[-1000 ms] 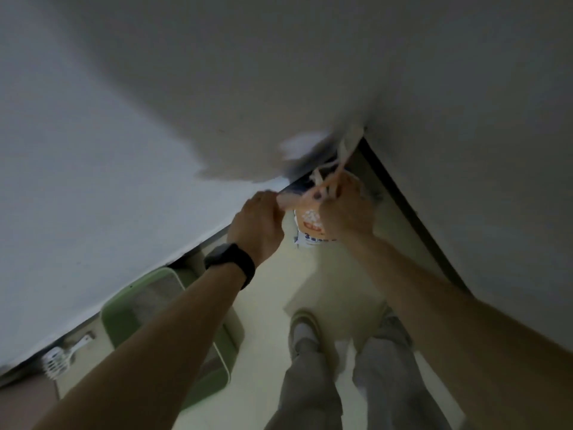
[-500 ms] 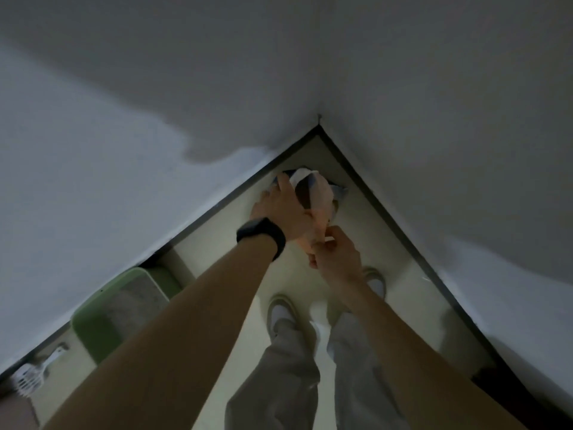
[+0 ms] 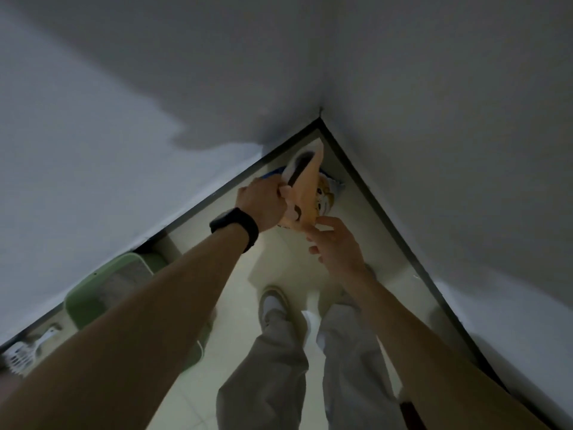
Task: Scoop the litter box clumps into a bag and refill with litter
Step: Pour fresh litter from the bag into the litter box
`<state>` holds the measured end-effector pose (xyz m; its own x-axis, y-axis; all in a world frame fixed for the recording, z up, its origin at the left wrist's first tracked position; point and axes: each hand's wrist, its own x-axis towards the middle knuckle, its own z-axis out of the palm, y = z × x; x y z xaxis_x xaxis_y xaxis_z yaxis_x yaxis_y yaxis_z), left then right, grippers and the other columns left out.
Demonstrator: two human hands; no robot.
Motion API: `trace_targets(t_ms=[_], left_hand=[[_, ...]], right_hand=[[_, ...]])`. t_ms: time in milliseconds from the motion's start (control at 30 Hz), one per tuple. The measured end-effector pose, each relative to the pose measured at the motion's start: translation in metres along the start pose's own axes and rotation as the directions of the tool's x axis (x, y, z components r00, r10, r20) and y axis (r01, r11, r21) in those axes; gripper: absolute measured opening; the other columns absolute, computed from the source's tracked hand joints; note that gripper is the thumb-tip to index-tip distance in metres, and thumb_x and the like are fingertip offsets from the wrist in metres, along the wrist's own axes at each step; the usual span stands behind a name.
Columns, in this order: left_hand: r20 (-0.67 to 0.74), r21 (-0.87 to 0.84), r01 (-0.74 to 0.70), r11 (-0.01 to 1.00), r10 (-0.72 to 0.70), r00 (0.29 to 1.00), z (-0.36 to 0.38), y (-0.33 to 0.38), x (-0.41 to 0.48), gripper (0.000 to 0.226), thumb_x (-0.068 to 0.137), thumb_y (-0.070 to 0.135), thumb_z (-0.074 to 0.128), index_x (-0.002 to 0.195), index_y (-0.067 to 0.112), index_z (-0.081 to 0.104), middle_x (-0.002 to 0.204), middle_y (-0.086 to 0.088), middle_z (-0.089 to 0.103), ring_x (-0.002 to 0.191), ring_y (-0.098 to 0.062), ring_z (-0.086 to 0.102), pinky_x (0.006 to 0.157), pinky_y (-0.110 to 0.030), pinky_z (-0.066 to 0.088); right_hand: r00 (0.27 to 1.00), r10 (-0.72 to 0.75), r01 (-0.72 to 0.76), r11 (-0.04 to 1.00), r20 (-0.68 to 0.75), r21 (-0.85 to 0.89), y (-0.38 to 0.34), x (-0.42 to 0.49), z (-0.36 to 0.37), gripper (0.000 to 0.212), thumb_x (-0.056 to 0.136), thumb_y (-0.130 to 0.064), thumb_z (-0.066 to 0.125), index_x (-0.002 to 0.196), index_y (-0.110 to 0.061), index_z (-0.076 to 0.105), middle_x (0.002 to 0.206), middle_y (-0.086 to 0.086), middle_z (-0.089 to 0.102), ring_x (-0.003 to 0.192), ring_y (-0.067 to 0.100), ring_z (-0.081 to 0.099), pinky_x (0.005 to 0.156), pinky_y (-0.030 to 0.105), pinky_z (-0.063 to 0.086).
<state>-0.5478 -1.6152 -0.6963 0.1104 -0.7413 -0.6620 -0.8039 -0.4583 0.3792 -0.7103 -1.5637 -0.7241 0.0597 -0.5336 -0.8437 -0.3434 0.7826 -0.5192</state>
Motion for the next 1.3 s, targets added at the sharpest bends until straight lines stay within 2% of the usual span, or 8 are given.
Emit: trace_targets(t_ms=[100,400,500,633,867,1000,1167,1300], left_hand=[[0.053,-0.285,0.026,0.958,-0.011,0.999,-0.006,0.005,-0.018,0.022,0.098,0.008,0.038,0.09,0.023,0.053,0.08,0.01,0.054,0.07,-0.011,0.052,0.057,-0.02,0.037],[0.246,0.032,-0.049,0.998,0.04,0.968,0.03,0.005,-0.061,0.018,0.097,0.034,0.044,0.099,0.017,0.049,0.096,-0.005,0.06,0.083,-0.023,0.056,0.075,-0.035,0.048],[0.178,0.388,-0.165,0.907,0.102,0.979,0.026,0.009,-0.063,0.034,0.095,0.043,0.046,0.12,0.019,0.045,0.112,-0.006,0.059,0.102,-0.028,0.056,0.095,-0.042,0.04],[0.079,0.534,-0.098,0.84,0.066,0.995,0.034,0.016,-0.062,0.052,0.1,0.043,0.043,0.144,0.017,0.032,0.137,-0.009,0.055,0.12,-0.03,0.052,0.106,-0.043,0.031],[0.047,0.515,-0.198,0.834,0.203,0.978,-0.016,0.005,-0.139,0.033,0.106,0.038,0.03,0.128,0.025,0.051,0.131,0.0,0.056,0.108,-0.023,0.058,0.087,-0.033,0.038],[0.13,0.562,-0.354,0.748,0.342,0.93,-0.085,0.033,-0.229,0.029,0.105,0.03,0.032,0.115,0.021,0.058,0.105,-0.001,0.065,0.095,-0.024,0.061,0.087,-0.032,0.041],[0.107,0.526,-0.415,0.742,0.427,0.898,-0.17,0.052,-0.367,0.035,0.102,0.046,0.036,0.101,0.023,0.062,0.092,-0.001,0.067,0.081,-0.025,0.061,0.083,-0.03,0.041],[0.033,0.535,-0.429,0.728,0.489,0.872,-0.214,0.061,-0.454,0.036,0.099,0.053,0.036,0.114,0.032,0.061,0.093,0.003,0.07,0.076,-0.019,0.06,0.079,-0.028,0.033]], right_hand=[[0.997,0.047,-0.046,0.999,-0.06,0.008,0.008,-0.01,-0.019,0.042,0.084,-0.055,0.065,0.118,-0.031,0.056,0.092,-0.006,0.071,0.086,0.016,0.069,0.072,0.031,0.051],[0.933,-0.355,0.324,0.893,-0.049,-0.311,-0.018,-0.039,-0.066,0.096,0.079,-0.025,0.082,0.152,-0.037,0.021,0.141,-0.014,0.027,0.111,-0.001,0.051,0.082,0.01,0.046],[0.865,-0.455,0.464,0.563,0.211,-0.684,-0.024,-0.023,-0.071,0.069,0.087,-0.024,0.074,0.147,-0.028,0.039,0.146,-0.002,0.04,0.122,0.011,0.048,0.097,0.027,0.046],[0.779,-0.553,0.528,0.322,0.297,-0.786,-0.024,-0.01,-0.061,0.013,0.092,-0.007,0.063,0.098,-0.005,0.074,0.093,0.017,0.07,0.084,0.033,0.066,0.074,0.04,0.055],[0.805,-0.536,0.533,0.466,0.254,-0.706,-0.04,-0.098,-0.044,0.016,0.091,-0.011,0.067,0.104,-0.008,0.075,0.093,0.011,0.073,0.083,0.025,0.067,0.075,0.03,0.052],[0.81,-0.586,0.502,0.686,0.009,-0.527,-0.059,-0.213,-0.048,0.012,0.085,-0.011,0.074,0.096,-0.017,0.076,0.09,0.001,0.072,0.078,0.016,0.068,0.075,0.033,0.058],[0.878,-0.474,0.38,0.774,-0.067,-0.507,-0.079,-0.363,-0.071,0.066,0.078,-0.029,0.083,0.133,-0.034,0.048,0.113,-0.015,0.058,0.085,0.0,0.063,0.068,0.009,0.048],[0.968,-0.252,0.196,0.751,0.0,-0.63,-0.067,-0.435,-0.077,0.09,0.077,-0.041,0.08,0.15,-0.029,0.029,0.144,0.0,0.045,0.119,0.019,0.054,0.093,0.031,0.047]])
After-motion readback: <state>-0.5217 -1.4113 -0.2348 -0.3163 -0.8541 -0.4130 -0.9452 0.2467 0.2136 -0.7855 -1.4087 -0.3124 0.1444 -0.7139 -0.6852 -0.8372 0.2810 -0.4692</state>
